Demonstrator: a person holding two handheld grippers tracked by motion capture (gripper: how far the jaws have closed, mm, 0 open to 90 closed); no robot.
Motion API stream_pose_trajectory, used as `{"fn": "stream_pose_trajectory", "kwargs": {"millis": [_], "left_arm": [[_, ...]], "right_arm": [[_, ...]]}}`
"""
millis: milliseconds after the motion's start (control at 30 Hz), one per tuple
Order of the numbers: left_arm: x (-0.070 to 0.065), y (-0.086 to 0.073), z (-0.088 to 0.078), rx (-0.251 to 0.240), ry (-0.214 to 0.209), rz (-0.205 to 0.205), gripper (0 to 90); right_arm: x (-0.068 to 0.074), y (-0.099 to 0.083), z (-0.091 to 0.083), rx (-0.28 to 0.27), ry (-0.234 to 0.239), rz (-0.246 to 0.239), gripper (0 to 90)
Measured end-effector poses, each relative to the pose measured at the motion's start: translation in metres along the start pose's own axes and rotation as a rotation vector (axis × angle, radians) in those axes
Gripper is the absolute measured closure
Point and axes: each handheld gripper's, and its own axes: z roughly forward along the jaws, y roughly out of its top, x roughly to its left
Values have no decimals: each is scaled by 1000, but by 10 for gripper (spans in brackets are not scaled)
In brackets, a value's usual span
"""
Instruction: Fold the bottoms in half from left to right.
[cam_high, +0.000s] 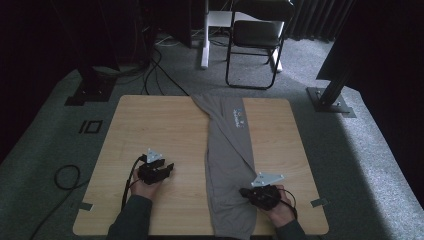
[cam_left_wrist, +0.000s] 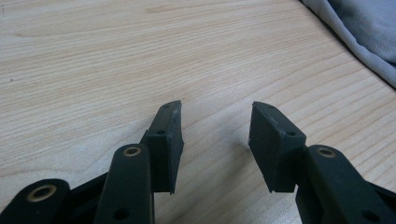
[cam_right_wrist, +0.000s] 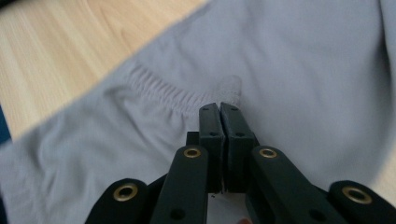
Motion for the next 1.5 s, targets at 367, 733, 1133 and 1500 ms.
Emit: {"fn": "stream_pose_trajectory", "kwargs": {"millis": [367,733,1133,1500], "left_arm": [[-1,0,1,0,0,6,548],[-1,0,1,-1,-2,6,548],[-13,2,3,4,-26,30,545],[-25,3,7,8,-58,54,538]], "right_arm": [[-16,-16,-21,-82,14,103,684],[-31,5,34,25,-29,14,784],[7,-25,3,70,109,-41,716],[-12,-23,-15,-89,38,59,681]]}}
